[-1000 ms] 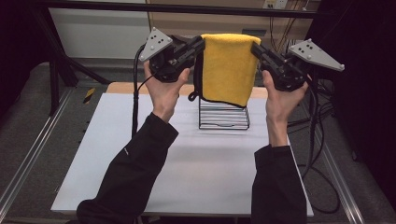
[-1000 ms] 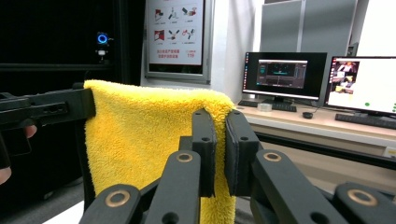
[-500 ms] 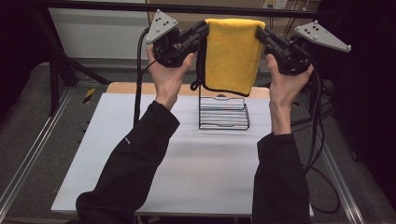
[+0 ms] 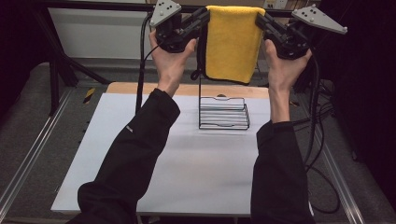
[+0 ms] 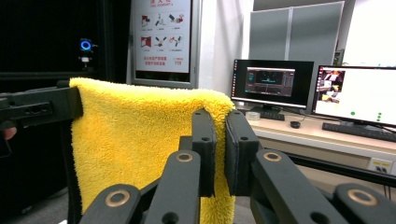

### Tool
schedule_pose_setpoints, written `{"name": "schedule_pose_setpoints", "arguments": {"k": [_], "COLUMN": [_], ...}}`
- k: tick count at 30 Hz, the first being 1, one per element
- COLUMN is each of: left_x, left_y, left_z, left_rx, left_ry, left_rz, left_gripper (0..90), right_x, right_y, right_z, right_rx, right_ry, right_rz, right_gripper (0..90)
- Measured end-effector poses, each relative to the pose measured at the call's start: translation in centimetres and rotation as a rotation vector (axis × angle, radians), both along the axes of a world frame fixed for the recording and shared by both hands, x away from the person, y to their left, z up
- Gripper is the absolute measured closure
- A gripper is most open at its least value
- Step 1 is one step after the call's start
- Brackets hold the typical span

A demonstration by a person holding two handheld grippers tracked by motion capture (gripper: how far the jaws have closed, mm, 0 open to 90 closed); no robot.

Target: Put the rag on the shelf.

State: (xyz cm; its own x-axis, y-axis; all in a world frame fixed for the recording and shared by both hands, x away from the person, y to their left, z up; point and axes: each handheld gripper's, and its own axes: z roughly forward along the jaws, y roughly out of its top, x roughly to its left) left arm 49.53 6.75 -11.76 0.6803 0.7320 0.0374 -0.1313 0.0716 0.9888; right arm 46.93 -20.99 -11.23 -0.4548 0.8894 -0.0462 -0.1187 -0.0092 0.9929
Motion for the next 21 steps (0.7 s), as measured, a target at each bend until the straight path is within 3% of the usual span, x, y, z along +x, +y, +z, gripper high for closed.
{"name": "schedule_pose_setpoints", "arguments": {"k": [10,21], "left_x": [2.2,3.9], "left_y": [-0.1,-0.3], "left_z": [-0.1,-2.0], "left_rx": [0.006,0.034], "left_ry": [-0.008,0.001], "left_rz": [0.018,0.021], "left_gripper": [79.3,79.3], "right_x": [2.5,4.7], "right_y": [0.0,-0.3], "right_z": [0.1,-1.3], "right_rx": [-0.003,-0.019], "right_ry": [0.003,0.033], "right_rz": [-0.002,0.005], "right_gripper": [84.1,84.1]}}
